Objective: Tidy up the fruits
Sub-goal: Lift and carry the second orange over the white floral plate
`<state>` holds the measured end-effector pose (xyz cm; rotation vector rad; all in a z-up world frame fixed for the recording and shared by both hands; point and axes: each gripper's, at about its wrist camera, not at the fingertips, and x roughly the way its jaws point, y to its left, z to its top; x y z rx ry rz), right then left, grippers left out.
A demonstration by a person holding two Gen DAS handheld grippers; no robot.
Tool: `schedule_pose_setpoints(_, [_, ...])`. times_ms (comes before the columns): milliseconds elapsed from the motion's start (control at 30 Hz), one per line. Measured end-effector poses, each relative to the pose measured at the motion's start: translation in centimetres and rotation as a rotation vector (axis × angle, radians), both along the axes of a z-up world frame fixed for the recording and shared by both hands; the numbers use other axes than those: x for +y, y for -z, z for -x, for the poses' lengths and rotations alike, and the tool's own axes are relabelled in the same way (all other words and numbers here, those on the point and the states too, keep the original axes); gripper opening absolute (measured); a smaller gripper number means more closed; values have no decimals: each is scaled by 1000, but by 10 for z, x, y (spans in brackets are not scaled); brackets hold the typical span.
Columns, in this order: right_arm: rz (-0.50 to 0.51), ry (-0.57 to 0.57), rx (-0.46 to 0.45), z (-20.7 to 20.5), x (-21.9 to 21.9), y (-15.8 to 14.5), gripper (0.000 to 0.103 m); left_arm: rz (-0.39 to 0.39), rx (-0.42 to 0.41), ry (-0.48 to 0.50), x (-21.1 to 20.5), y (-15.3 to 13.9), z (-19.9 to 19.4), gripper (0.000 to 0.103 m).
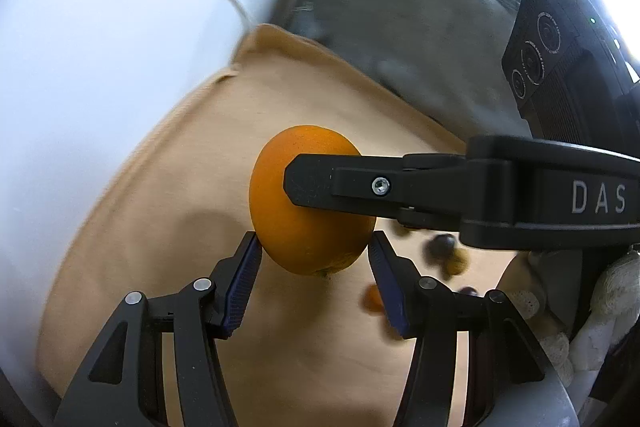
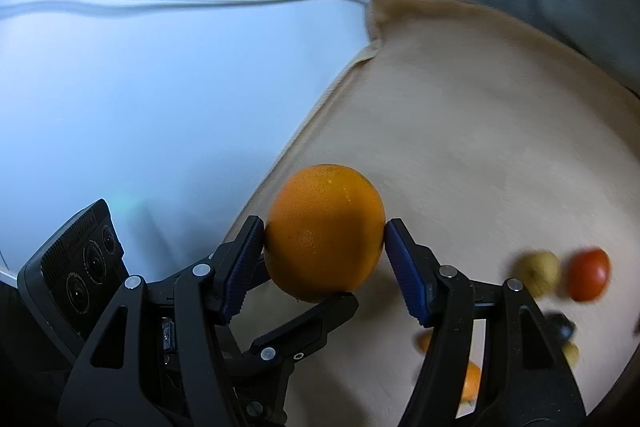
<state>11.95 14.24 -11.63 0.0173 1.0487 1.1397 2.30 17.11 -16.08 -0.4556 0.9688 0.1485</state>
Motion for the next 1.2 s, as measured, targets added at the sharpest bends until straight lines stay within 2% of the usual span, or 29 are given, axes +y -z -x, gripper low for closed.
schedule_pose_setpoints(500, [-46,210,-14,-8,-127,-27,66,12,-27,205,-101,-22,-31,55])
schedule_pose_setpoints(833, [-76,349,-2,-14,-212,-32,66,19,-29,352,-169,-27,-56,55])
schedule_pose_setpoints(1200, [-102,482,22,-27,-276,-22,66,31,-17,490,-229,-24,-85,55])
